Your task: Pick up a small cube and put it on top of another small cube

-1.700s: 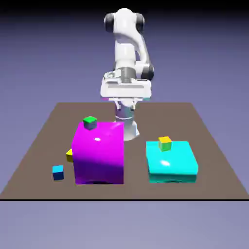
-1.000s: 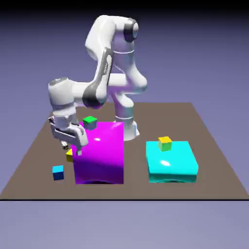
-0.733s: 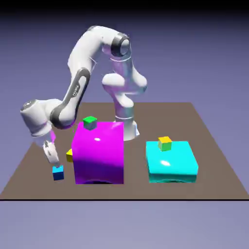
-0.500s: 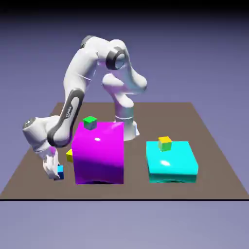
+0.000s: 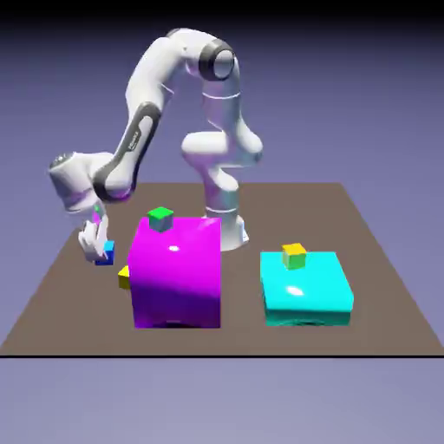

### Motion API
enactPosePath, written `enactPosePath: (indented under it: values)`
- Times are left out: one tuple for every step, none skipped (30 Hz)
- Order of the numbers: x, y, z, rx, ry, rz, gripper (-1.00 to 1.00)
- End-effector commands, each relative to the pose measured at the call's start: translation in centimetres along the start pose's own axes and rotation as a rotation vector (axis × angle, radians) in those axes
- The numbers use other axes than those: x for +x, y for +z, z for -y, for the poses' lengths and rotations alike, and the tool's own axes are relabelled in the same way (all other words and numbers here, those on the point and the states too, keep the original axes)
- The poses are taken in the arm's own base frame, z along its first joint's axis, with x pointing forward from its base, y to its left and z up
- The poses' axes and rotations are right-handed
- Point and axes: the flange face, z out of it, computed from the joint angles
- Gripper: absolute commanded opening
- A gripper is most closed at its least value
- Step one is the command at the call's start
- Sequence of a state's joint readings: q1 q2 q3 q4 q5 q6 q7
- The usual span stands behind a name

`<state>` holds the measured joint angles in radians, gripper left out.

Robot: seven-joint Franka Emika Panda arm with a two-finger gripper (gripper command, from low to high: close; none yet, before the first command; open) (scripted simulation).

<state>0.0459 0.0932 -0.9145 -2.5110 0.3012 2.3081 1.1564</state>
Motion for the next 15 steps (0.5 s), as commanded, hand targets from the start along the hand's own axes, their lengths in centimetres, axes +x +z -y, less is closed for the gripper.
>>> enactPosePath:
  values:
    - [0.2,0.4,-1.1,-0.005,0.006,0.012,-1.00]
    - [0.3,0.8,-2.3,-0.010,0.012,0.029,-1.00]
    - [0.3,0.9,-2.3,-0.011,0.012,0.030,-1.00]
    - [0.3,0.9,-2.3,-0.011,0.012,0.030,-1.00]
    - [0.3,1.6,-2.2,-0.009,0.010,0.031,-1.00]
    - [0.2,2.3,-2.1,-0.008,0.009,0.032,-1.00]
    - [0.2,3.1,-2.0,-0.008,0.008,0.032,-1.00]
    - [0.2,3.9,-1.9,-0.007,0.008,0.032,-1.00]
    - [0.3,4.8,-1.9,-0.007,0.008,0.032,-1.00]
    - [0.3,5.7,-1.9,-0.008,0.009,0.032,-1.00]
    - [0.4,6.7,-1.9,-0.009,0.010,0.031,-1.00]
    - [0.5,7.6,-2.0,-0.010,0.012,0.030,-1.00]
    - [0.6,7.8,-2.0,-0.011,0.012,0.030,-1.00]
    - [0.6,7.8,-2.0,-0.011,0.012,0.030,1.00]
    - [0.6,7.8,-2.0,-0.011,0.012,0.030,1.00]
